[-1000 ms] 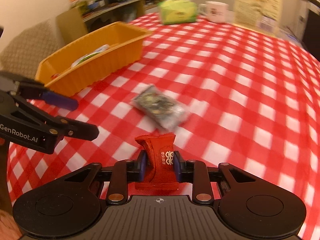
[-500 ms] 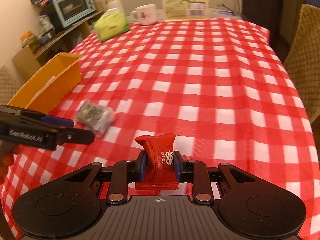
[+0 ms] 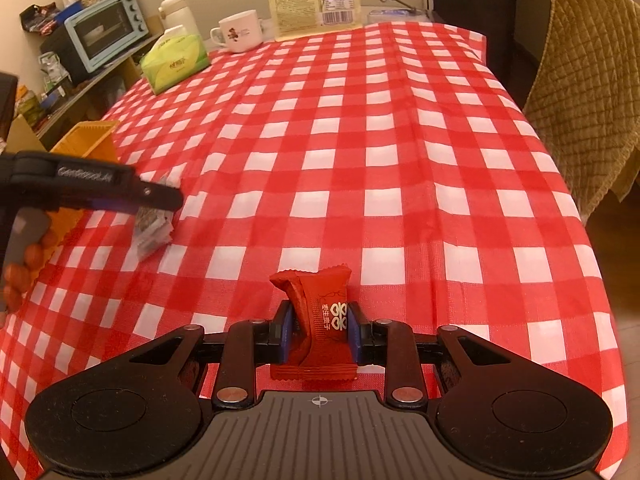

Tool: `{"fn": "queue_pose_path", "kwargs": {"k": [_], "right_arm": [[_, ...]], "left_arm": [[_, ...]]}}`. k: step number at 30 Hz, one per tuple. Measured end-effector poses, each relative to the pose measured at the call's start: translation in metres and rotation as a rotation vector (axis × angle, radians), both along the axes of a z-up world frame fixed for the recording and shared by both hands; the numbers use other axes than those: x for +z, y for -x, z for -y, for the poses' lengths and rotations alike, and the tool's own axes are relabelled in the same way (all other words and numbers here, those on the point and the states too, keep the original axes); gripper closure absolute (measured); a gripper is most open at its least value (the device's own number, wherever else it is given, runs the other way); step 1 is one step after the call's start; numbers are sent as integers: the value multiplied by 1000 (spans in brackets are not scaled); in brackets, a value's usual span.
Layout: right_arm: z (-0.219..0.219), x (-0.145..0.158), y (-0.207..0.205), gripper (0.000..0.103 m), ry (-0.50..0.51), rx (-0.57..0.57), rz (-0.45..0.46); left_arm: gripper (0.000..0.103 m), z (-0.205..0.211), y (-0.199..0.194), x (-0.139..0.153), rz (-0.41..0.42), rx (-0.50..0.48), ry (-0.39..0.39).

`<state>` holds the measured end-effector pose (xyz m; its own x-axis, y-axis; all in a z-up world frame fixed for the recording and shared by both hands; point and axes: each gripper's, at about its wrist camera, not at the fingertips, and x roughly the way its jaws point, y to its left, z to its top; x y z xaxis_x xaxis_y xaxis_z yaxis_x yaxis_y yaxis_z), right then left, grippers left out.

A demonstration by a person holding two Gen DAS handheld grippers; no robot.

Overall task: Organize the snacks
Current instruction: 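Grasp the clear packet with dark contents with the left gripper while the right holds its packet, then carry both held packets over the orange tray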

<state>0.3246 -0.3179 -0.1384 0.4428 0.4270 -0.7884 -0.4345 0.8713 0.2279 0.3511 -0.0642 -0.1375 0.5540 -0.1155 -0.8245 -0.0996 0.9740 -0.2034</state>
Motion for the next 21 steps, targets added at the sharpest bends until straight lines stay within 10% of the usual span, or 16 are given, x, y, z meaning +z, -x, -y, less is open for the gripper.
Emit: {"fn": "queue_pose_path", "kwargs": {"k": [13, 21], "right_arm": [[6, 2, 6, 75, -4, -11, -4], [-1, 7, 10, 75, -16, 20, 8]], "left_arm": [[67, 16, 3, -6, 0, -65, -124], [68, 24, 20, 0, -10, -105, -166]]}}
